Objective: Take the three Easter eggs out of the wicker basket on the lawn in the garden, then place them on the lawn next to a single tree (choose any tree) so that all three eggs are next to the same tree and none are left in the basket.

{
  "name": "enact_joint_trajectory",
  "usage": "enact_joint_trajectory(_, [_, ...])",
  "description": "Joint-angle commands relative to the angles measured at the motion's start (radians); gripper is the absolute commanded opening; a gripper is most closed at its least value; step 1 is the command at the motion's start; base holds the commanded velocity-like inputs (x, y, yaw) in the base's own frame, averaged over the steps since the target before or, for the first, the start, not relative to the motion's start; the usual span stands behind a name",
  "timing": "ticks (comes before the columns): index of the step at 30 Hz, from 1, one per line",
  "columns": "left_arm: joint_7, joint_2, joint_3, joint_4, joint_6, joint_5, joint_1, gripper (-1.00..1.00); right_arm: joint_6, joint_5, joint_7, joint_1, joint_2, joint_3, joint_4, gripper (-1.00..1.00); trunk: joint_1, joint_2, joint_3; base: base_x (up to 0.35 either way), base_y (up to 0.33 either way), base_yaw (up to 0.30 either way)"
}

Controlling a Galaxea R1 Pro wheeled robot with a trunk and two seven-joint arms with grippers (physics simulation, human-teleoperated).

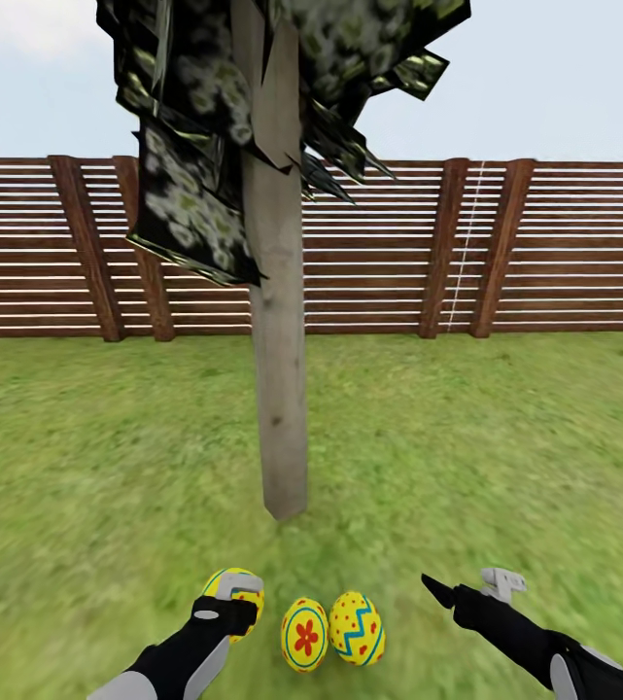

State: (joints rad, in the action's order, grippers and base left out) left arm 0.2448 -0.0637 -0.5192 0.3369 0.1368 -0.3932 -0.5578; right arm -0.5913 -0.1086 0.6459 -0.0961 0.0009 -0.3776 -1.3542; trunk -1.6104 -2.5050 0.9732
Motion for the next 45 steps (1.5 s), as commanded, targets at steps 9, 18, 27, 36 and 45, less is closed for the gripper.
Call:
enact_joint_trajectory(9, [0.008,0.001,-0.008,0.002,0.004,-0.007,-0.001,-1.0,-0.008,-0.01,0.001,-0.001,0.0,-0.003,0.0,1.0,0.0,0.0,0.001,0.099,0.0,0.0])
enact_joint_trajectory(18, [0.009,0.001,-0.008,0.01,0.004,-0.009,-0.001,-1.0,-0.008,-0.012,0.006,-0.001,-0.002,-0.005,0.0,1.0,-0.001,-0.001,0.013,0.002,0.0,0.0])
enact_joint_trajectory(27, [0.007,0.001,-0.008,0.004,0.002,-0.008,-0.001,-1.0,-0.007,-0.017,0.017,-0.001,-0.002,-0.007,-0.003,1.0,-0.005,-0.003,0.047,0.0,0.0,0.0])
enact_joint_trajectory(36, [0.007,0.001,-0.008,0.011,0.001,-0.007,-0.001,-1.0,-0.021,-0.02,0.278,0.013,-0.001,-0.082,-0.161,1.0,-0.009,-0.005,0.082,0.0,0.0,0.0])
enact_joint_trajectory(45, [-0.046,0.006,-0.011,0.015,0.121,-0.013,-0.018,-1.0,-0.024,-0.009,0.31,0.013,-0.002,-0.112,-0.169,1.0,-0.013,-0.007,0.117,0.0,0.0,0.0])
